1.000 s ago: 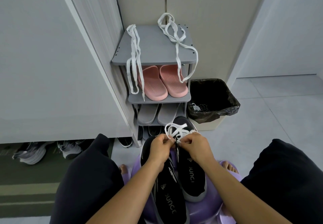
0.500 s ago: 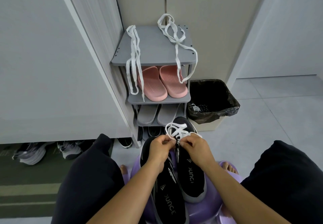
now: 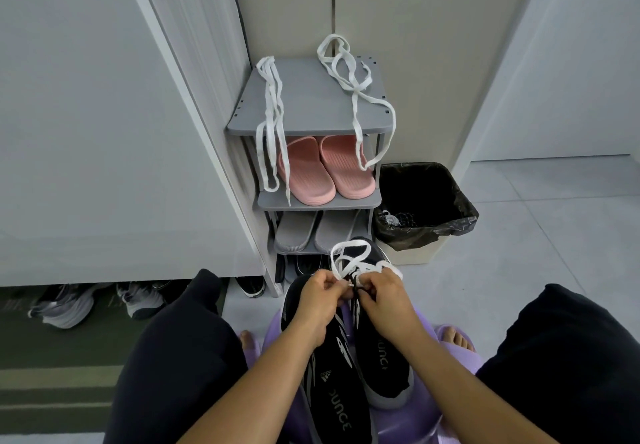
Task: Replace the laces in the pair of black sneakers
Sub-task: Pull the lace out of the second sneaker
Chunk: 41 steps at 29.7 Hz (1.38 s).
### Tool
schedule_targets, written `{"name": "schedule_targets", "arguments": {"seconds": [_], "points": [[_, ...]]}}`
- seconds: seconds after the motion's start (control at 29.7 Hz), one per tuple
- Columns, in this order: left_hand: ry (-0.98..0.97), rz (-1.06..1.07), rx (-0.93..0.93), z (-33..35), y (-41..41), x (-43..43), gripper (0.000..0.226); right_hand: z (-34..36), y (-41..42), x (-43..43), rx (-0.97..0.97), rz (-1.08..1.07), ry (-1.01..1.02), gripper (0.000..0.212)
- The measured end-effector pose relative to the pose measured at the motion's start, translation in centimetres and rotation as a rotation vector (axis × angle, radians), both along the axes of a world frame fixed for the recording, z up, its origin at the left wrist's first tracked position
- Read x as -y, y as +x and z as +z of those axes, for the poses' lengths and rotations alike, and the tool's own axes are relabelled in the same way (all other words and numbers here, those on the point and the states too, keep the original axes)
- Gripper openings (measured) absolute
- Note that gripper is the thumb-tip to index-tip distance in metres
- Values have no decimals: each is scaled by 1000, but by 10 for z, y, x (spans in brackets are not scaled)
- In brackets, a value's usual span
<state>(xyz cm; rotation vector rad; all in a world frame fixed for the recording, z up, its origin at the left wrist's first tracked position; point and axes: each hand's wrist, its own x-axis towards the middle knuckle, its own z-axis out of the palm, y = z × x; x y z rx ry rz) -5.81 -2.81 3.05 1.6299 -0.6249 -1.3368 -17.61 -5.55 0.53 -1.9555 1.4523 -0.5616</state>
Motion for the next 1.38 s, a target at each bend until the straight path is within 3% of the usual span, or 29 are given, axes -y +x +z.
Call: {"name": "schedule_targets", "arguments": {"seconds": [0.1,0.17,0.27,0.34,0.4,0.54,0.67,0.84,0.98,1.01,1.11,1.15,1.25,1.38], "points": [[-81,240,-85,13,12,5,19,4,-4,3,139,-138,113,20],[-70,234,106,17,25,7,14,8,-12,8,188,-225,148,12],[40,21,461,10,31,5,15,2,-26,16,112,-300,120,18],[46,-205,789,0,24,-1,36,0,-30,16,33,-281,145,23],[-66,-308,1048,-6,14,-6,49,-2,-30,15,-8,-264,143,23],[-316,-415,1103,-2,3,-2,48,1,-26,14,-52,-213,56,27],[-268,-696,1219,-5,1,7,50,3,-28,14,-62,-200,35,13],[-322,-638,1250,-4,4,11,25,16,-25,9,-38,-228,-33,3],[-312,-631,1288,11,5,8,13,31,-21,4,76,-95,236,14],[-289,-667,1225,17,6,6,11,32,-22,5,110,-94,271,15],[-142,-762,743,33,10,-3,11,28,-27,12,176,-177,307,11],[-113,-749,686,33,12,-6,13,26,-28,15,151,-198,291,8],[-81,-528,852,15,20,-2,9,20,-27,17,84,-213,252,5],[-55,-357,712,-1,8,4,19,17,-21,19,138,-225,243,7]]}}
